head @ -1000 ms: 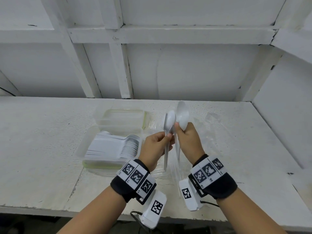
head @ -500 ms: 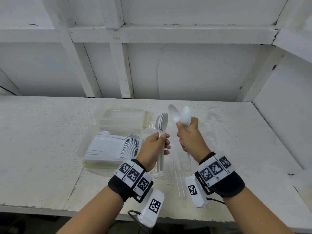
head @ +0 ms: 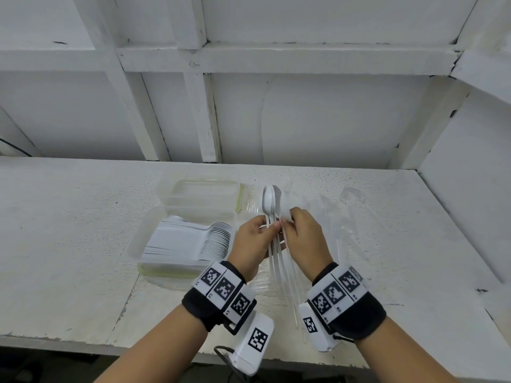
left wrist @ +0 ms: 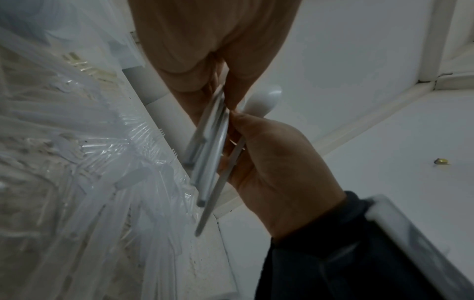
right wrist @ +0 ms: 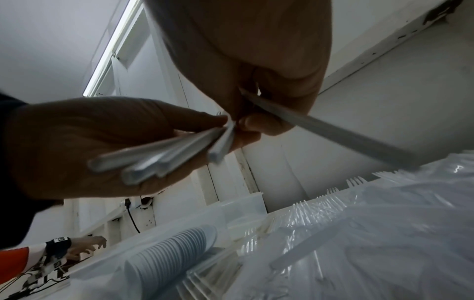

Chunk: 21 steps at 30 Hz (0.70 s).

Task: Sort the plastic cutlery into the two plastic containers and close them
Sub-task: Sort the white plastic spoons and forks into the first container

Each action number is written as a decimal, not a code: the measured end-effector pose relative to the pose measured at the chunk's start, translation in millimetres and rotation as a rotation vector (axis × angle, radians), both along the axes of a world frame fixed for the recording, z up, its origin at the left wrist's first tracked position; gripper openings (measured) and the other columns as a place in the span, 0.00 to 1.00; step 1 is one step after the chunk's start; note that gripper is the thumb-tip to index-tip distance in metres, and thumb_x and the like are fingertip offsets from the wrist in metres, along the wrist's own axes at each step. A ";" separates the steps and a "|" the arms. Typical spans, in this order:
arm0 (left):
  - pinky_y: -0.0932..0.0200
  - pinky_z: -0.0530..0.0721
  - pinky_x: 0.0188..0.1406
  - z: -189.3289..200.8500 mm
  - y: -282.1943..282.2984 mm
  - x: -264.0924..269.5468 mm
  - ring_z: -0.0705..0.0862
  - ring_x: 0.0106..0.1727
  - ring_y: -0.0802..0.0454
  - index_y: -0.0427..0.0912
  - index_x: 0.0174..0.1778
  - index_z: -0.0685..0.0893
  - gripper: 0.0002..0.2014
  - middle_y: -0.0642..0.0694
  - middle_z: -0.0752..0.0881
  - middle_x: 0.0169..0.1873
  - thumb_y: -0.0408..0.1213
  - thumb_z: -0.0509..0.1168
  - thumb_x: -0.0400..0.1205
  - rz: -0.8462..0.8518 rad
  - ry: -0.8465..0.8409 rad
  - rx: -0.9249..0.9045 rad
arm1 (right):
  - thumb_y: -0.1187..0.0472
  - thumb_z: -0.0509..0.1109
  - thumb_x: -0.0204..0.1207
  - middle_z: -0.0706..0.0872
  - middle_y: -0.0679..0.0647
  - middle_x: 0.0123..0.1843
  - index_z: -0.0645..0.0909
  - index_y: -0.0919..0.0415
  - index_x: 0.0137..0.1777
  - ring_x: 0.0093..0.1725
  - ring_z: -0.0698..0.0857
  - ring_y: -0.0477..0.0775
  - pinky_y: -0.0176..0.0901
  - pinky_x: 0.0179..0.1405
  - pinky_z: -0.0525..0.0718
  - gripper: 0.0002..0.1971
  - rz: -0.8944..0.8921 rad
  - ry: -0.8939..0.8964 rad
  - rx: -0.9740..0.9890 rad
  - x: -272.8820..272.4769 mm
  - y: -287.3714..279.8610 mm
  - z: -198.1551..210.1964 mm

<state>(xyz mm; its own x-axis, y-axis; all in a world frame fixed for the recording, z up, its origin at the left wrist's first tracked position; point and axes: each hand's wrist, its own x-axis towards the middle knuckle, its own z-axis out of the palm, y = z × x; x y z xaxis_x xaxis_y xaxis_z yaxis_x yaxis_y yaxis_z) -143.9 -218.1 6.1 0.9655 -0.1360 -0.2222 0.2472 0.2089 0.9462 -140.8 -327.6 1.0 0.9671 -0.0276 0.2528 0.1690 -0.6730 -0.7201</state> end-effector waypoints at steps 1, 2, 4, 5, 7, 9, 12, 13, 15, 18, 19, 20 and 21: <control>0.57 0.89 0.45 -0.1 0.2 -0.7 0.87 0.41 0.49 0.36 0.43 0.81 0.05 0.36 0.87 0.41 0.31 0.61 0.84 0.004 -0.002 0.003 | 0.62 0.59 0.82 0.68 0.42 0.34 0.61 0.45 0.31 0.31 0.70 0.40 0.31 0.30 0.68 0.19 -0.003 -0.004 0.010 -0.2 0.4 -0.2; 0.57 0.89 0.45 -0.3 0.5 -0.9 0.87 0.42 0.48 0.36 0.44 0.81 0.05 0.36 0.87 0.42 0.31 0.62 0.84 0.004 -0.007 0.002 | 0.61 0.60 0.82 0.70 0.43 0.34 0.64 0.45 0.32 0.32 0.71 0.40 0.32 0.31 0.68 0.17 -0.005 -0.010 0.026 -0.2 0.7 -0.7; 0.56 0.89 0.46 -0.6 1.9 -0.5 0.88 0.43 0.47 0.35 0.46 0.81 0.05 0.34 0.88 0.45 0.32 0.62 0.83 -0.003 -0.017 0.000 | 0.58 0.63 0.81 0.77 0.49 0.38 0.75 0.53 0.39 0.35 0.77 0.44 0.36 0.35 0.75 0.08 -0.012 0.027 0.139 1.1 -0.9 -0.9; 0.56 0.89 0.45 -0.2 2.9 -0.4 0.88 0.42 0.47 0.35 0.45 0.81 0.05 0.34 0.88 0.44 0.32 0.62 0.84 -0.006 -0.023 0.004 | 0.57 0.65 0.80 0.81 0.52 0.40 0.78 0.58 0.43 0.36 0.80 0.47 0.38 0.36 0.78 0.06 -0.013 0.067 0.235 2.1 -1.9 0.1; 0.58 0.89 0.42 1.4 4.6 -0.4 0.87 0.35 0.51 0.35 0.44 0.81 0.05 0.37 0.86 0.40 0.31 0.61 0.84 -0.002 -0.032 0.020 | 0.56 0.66 0.79 0.82 0.50 0.38 0.79 0.60 0.45 0.36 0.81 0.45 0.34 0.35 0.77 0.07 -0.017 0.116 0.375 3.5 -4.4 1.9; 0.61 0.88 0.40 2.6 5.8 -0.3 0.84 0.32 0.53 0.35 0.43 0.79 0.06 0.40 0.84 0.36 0.30 0.60 0.84 -0.001 -0.042 0.035 | 0.56 0.66 0.79 0.78 0.45 0.35 0.76 0.58 0.46 0.36 0.78 0.41 0.25 0.32 0.74 0.06 -0.052 0.084 0.419 4.6 -6.5 5.9; 0.62 0.87 0.39 1.2 6.8 -1.6 0.85 0.32 0.54 0.33 0.44 0.79 0.06 0.40 0.84 0.36 0.29 0.60 0.84 -0.048 -0.055 0.054 | 0.57 0.68 0.78 0.76 0.44 0.33 0.74 0.60 0.46 0.33 0.76 0.40 0.23 0.29 0.73 0.07 -0.091 0.024 0.379 10.0 -11.0 10.7; 0.61 0.87 0.40 0.9 7.4 -2.6 0.86 0.33 0.53 0.31 0.46 0.79 0.06 0.40 0.86 0.36 0.29 0.60 0.84 -0.072 -0.051 0.046 | 0.58 0.69 0.78 0.76 0.46 0.33 0.76 0.62 0.44 0.33 0.76 0.43 0.25 0.29 0.73 0.07 -0.090 0.025 0.354 12.2 -12.6 12.4; 0.59 0.89 0.43 1.7 9.3 -3.7 0.89 0.37 0.52 0.27 0.51 0.79 0.09 0.41 0.88 0.38 0.31 0.59 0.85 -0.132 -0.016 -0.018 | 0.61 0.69 0.77 0.76 0.49 0.32 0.77 0.63 0.41 0.33 0.76 0.46 0.32 0.32 0.73 0.07 -0.082 0.048 0.379 16.7 -15.6 15.4; 0.57 0.89 0.42 8.0 13.5 -4.0 0.89 0.38 0.50 0.31 0.55 0.81 0.11 0.42 0.89 0.38 0.32 0.56 0.85 -0.243 0.086 -0.194 | 0.62 0.71 0.75 0.77 0.48 0.29 0.77 0.59 0.36 0.25 0.76 0.38 0.26 0.24 0.72 0.08 -0.061 0.099 0.563 19.2 -16.3 17.5; 0.58 0.89 0.39 10.0 14.6 -3.6 0.88 0.36 0.51 0.32 0.55 0.81 0.11 0.43 0.89 0.36 0.32 0.55 0.85 -0.269 0.118 -0.239 | 0.62 0.72 0.74 0.77 0.48 0.28 0.78 0.61 0.37 0.22 0.75 0.36 0.25 0.21 0.71 0.08 -0.056 0.117 0.597 19.2 -15.2 17.2; 0.59 0.88 0.35 11.4 15.6 -2.9 0.86 0.32 0.52 0.33 0.55 0.80 0.11 0.44 0.87 0.33 0.32 0.55 0.85 -0.289 0.142 -0.271 | 0.61 0.73 0.74 0.77 0.49 0.28 0.78 0.63 0.38 0.21 0.75 0.36 0.24 0.20 0.70 0.08 -0.049 0.129 0.608 19.9 -14.0 15.4; 0.61 0.86 0.31 12.3 16.4 -2.2 0.83 0.29 0.54 0.33 0.56 0.80 0.11 0.46 0.85 0.31 0.33 0.54 0.85 -0.304 0.160 -0.295 | 0.60 0.74 0.73 0.76 0.50 0.28 0.77 0.64 0.40 0.20 0.75 0.36 0.25 0.20 0.70 0.09 -0.038 0.141 0.608 20.2 -12.5 14.1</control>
